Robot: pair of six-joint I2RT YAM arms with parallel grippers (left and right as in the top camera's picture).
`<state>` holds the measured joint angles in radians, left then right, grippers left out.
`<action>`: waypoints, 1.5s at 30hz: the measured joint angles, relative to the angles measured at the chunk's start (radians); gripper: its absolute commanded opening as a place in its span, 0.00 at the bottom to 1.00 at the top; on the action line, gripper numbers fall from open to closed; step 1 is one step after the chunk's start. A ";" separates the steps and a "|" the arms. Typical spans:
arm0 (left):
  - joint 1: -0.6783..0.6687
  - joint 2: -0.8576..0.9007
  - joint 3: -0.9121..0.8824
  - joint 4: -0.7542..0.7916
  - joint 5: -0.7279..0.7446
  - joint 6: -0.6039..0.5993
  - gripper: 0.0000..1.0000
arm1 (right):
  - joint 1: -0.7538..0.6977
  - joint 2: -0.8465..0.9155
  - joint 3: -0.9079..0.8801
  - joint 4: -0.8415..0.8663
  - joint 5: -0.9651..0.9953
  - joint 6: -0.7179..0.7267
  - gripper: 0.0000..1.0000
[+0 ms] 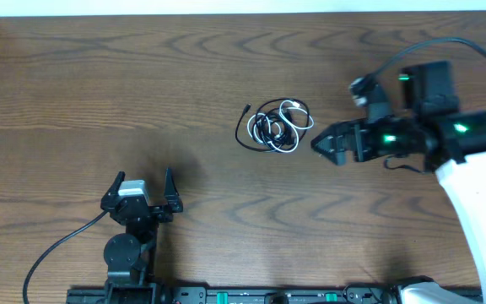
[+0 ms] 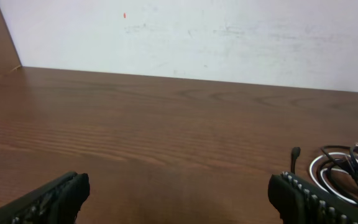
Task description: Untangle cables
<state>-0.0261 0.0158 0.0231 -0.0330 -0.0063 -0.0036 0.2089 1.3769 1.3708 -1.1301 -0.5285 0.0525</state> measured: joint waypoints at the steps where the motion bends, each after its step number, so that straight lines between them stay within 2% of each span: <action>1: 0.000 0.000 0.000 0.000 0.000 0.000 0.98 | 0.024 0.014 0.018 -0.023 0.060 0.006 0.99; 3: 0.000 0.000 0.000 0.000 0.000 0.000 0.98 | 0.076 0.031 0.045 -0.077 0.197 0.027 0.99; 6: 0.000 0.000 0.000 0.000 0.000 0.000 0.98 | 0.106 0.033 0.047 -0.094 0.229 0.055 0.99; 19: 0.000 0.000 0.000 0.000 0.000 0.000 0.98 | 0.158 0.036 0.049 -0.077 0.065 0.253 0.99; 23: 0.002 0.000 0.000 0.014 0.132 -0.151 0.98 | 0.160 0.036 0.050 -0.010 0.084 0.274 0.99; 26: 0.003 0.001 -0.010 0.113 0.360 -0.375 0.98 | 0.160 0.036 0.050 0.017 0.132 0.281 0.99; 27: 0.003 0.001 -0.011 0.149 0.404 -0.413 0.97 | 0.160 0.037 0.050 0.023 0.140 0.281 0.99; 30: 0.004 0.001 -0.006 0.246 0.528 -0.504 0.98 | 0.160 0.038 0.050 0.049 0.164 0.289 0.99; 35: 0.010 0.034 0.151 0.206 0.616 -0.577 0.98 | 0.160 0.047 0.051 0.042 0.175 0.304 0.99; 38: 0.028 0.127 0.377 0.056 0.643 -0.572 0.98 | 0.160 0.054 0.051 0.020 0.182 0.304 0.99; 40: 0.034 0.215 0.537 -0.082 0.658 -0.527 0.98 | 0.160 0.056 0.051 0.004 0.185 0.303 0.99; 41: 0.035 0.295 0.668 -0.258 0.669 -0.486 0.98 | 0.160 0.056 0.052 -0.005 0.186 0.301 0.99; 42: 0.035 0.350 0.741 -0.338 0.672 -0.454 0.98 | 0.160 0.056 0.052 -0.012 0.188 0.299 0.99; 45: 0.037 0.599 1.040 -0.800 0.671 -0.311 0.98 | 0.160 0.056 0.054 -0.016 0.212 0.298 0.99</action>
<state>0.0109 0.6147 1.0634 -0.8326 0.6643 -0.3149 0.3687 1.4334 1.4246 -1.1465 -0.3168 0.3508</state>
